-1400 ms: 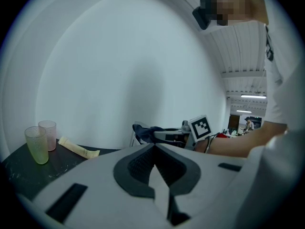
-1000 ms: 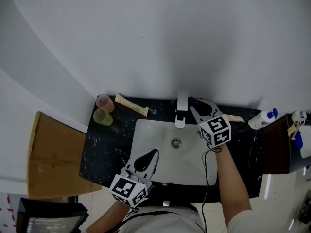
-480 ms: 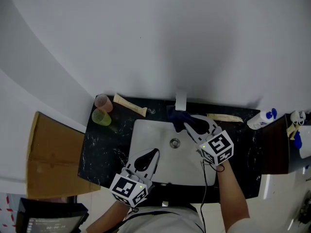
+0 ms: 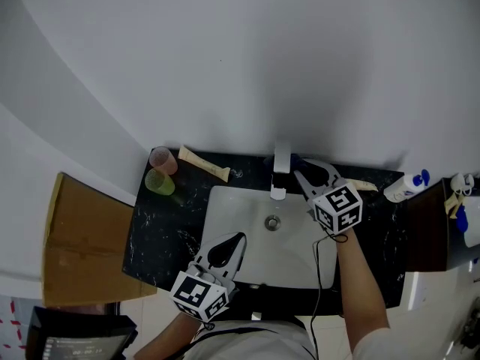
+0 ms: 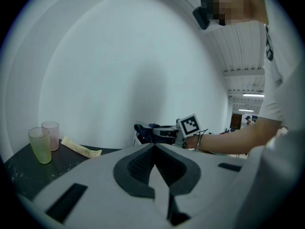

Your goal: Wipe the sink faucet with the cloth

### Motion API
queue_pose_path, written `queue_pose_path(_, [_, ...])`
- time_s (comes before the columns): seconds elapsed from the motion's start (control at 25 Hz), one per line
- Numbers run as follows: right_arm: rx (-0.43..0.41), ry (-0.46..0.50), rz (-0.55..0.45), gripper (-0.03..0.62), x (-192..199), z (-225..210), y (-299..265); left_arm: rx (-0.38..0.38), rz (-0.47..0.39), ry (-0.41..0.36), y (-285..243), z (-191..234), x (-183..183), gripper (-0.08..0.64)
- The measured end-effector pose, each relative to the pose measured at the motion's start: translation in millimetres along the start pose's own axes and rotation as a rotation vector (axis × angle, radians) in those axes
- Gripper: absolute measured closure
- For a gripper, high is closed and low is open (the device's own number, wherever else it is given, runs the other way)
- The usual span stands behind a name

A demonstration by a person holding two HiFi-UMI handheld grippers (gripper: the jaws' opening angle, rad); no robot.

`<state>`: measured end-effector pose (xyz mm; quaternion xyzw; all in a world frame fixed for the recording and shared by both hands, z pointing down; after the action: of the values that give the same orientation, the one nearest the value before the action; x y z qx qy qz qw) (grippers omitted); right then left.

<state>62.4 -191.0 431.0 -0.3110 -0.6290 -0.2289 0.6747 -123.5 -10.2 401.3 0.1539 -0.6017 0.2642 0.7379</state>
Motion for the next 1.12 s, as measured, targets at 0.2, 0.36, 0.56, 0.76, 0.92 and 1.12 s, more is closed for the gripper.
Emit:
queue_pose_path(0.2, [-0.147,-0.029,-0.04,0.515,-4.7,51.2,32.1,0.014,-0.007,0.002,-1.8,3.1,9.0,0.56])
queue_pose_path(0.36, [-0.079,-0.013,-0.015,0.515,1.8,36.3,26.3,0.017,-0.007,-0.003,-3.6,1.3,4.0,0.56])
queue_pose_path(0.56, [0.094,-0.04,0.009,0.515,5.1,-19.8,-2.9,0.014,0.0,-0.001,-1.1,2.4,5.5,0.56])
queue_pose_path(0.76, [0.03,-0.04,0.009,0.515,1.5,-10.0,-6.6,0.021,-0.001,0.002,-0.5,0.7,7.8,0.56])
queue_pose_path(0.92, [-0.115,-0.072,-0.012,0.515,1.5,30.5,16.2,0.032,-0.002,0.001,-4.2,0.8,5.6,0.56])
queue_pose_path(1.12, [-0.177,-0.189,-0.116,0.515,-11.9,57.3,46.9,0.05,0.003,0.001,-13.9,-4.4,1.1,0.56])
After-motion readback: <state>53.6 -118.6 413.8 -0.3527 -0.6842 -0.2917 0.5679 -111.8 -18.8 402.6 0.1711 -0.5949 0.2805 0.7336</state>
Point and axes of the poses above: the fingertips, and each gripper's own axes: y backward along the fingers, z to its left, x out of its underside, the point moved 6 cm from there along y, backward along the fingers, and after that the axes turned 8 degrees about -z, right-handed, at the moved point
